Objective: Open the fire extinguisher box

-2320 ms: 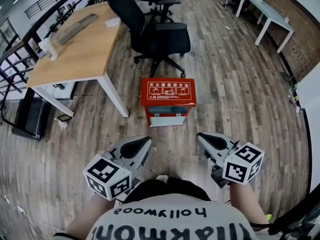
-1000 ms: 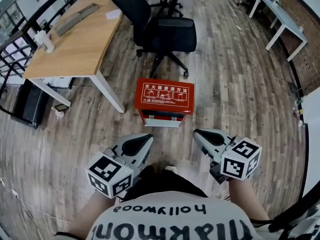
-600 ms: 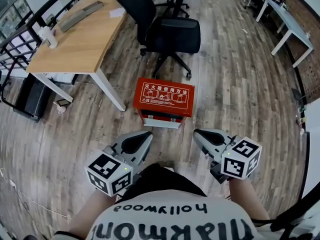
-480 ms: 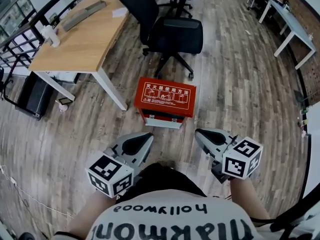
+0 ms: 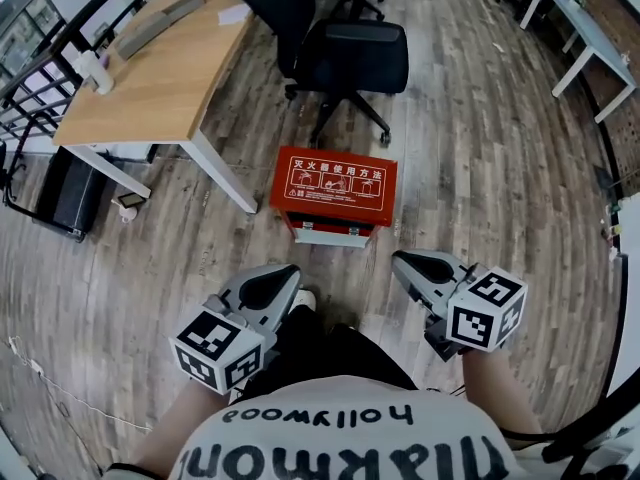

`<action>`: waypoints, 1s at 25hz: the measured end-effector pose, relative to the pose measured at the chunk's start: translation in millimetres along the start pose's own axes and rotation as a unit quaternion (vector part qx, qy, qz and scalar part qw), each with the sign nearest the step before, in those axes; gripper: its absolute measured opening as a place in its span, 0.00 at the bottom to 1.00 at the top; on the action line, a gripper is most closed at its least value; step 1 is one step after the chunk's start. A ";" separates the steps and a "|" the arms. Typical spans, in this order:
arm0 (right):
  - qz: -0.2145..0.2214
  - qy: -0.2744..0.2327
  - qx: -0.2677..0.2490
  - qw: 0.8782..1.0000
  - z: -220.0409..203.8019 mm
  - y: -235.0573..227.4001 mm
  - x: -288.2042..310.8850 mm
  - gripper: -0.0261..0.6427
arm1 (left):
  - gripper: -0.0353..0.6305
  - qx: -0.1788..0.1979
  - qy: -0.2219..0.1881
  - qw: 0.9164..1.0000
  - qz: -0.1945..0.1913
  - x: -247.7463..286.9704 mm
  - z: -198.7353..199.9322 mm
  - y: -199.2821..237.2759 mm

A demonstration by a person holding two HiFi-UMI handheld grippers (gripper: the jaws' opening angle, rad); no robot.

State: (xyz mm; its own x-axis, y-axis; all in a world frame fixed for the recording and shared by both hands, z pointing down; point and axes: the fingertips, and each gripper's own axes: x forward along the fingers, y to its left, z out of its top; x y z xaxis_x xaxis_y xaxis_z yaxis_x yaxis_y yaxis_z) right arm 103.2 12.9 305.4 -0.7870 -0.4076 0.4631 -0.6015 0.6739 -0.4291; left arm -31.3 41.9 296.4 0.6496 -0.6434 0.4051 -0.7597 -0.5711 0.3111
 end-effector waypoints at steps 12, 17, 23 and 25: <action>-0.045 -0.014 0.014 0.999 28.3 -31.7 25.1 0.05 | 0.06 -0.015 0.028 0.999 -0.031 35.6 18.7 54.8; -0.058 -0.020 0.026 0.998 38.1 -42.3 41.7 0.05 | 0.06 -0.016 0.036 0.998 -0.043 46.2 29.6 79.4; -0.093 -0.032 0.036 0.995 52.5 -56.3 61.1 0.05 | 0.06 -0.009 0.045 0.997 -0.066 60.6 36.6 107.0; -0.104 -0.031 0.038 0.993 56.7 -59.2 69.8 0.05 | 0.06 -0.009 0.045 0.996 -0.073 64.5 39.3 119.3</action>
State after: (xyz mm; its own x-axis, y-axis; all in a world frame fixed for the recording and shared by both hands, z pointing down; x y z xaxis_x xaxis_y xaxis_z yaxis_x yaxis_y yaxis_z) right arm 76.0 -90.5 319.2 -0.6499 -0.5720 0.5004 -0.7589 0.5235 -0.3873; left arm -78.8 -87.8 325.8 0.7489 -0.5050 0.4290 -0.6576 -0.6464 0.3871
